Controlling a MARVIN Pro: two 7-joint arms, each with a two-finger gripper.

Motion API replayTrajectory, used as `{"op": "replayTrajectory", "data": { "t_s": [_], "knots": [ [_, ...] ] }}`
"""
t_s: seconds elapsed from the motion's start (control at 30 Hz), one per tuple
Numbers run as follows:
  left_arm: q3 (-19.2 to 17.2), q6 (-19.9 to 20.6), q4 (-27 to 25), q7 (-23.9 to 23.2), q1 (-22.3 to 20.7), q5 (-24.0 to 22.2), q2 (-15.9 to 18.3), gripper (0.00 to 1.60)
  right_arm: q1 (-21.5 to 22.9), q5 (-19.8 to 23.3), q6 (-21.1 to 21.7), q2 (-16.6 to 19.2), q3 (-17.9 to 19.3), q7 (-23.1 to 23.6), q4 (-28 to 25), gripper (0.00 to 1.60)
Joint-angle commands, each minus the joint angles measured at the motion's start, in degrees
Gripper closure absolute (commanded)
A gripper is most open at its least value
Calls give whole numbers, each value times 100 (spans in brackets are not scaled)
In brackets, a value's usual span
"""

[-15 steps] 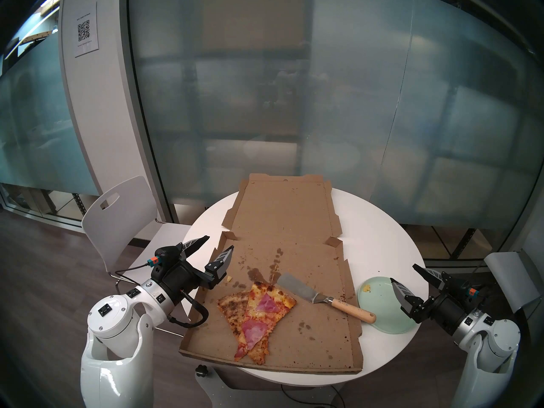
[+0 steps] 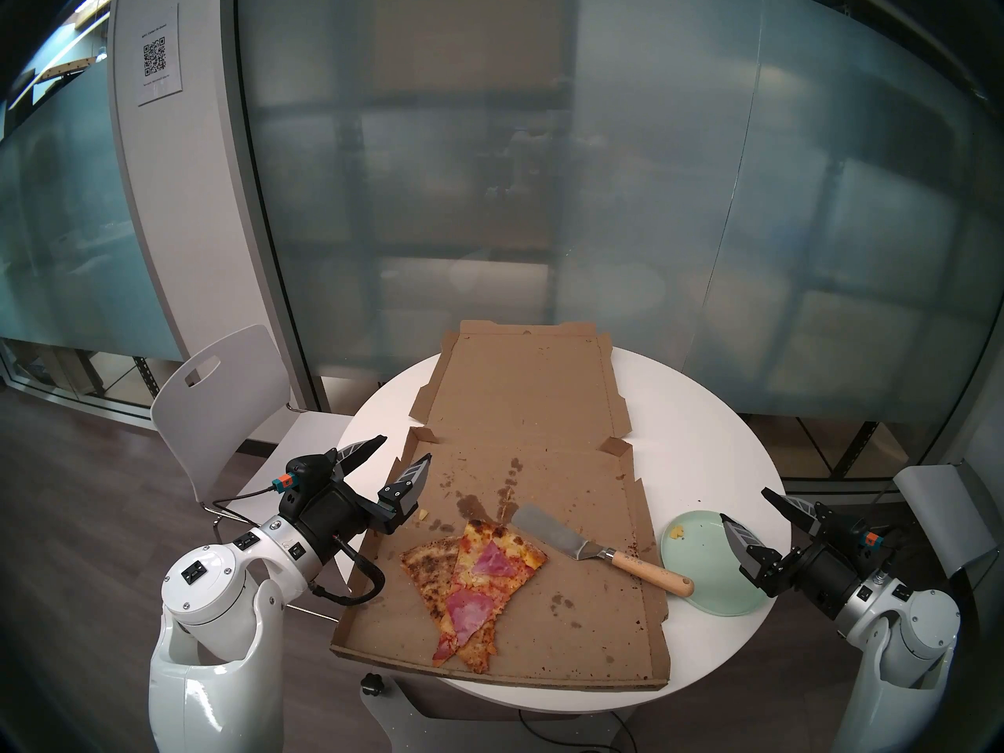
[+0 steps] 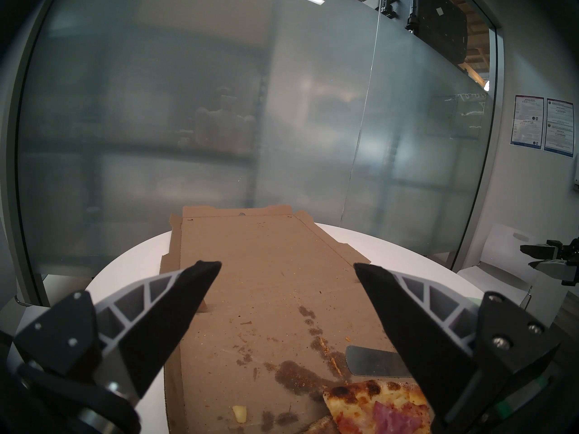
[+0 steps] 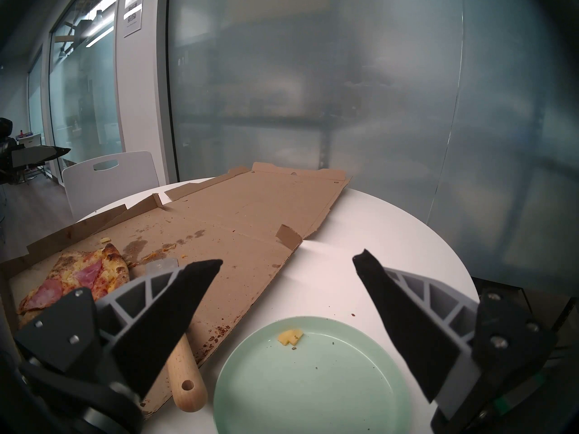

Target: Put pizza slice onto the plate

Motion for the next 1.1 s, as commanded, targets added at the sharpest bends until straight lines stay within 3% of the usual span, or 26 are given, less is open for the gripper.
{"op": "replayTrajectory", "data": {
  "t_s": [0.0,0.23,0.63,1.07],
  "knots": [
    [0,-3,-96,-2,-2,-3,0,0,12,27,-1,-8,2,7,-85,0],
    [-1,-3,-96,-2,-2,-3,0,0,-62,56,-138,106,35,186,-41,0],
    [-1,-5,-93,-4,-4,-3,0,0,-197,265,91,375,37,867,-183,0],
    [-1,-5,-93,-4,-4,-3,-1,0,-383,-112,84,625,-336,1248,-447,0]
  ]
}}
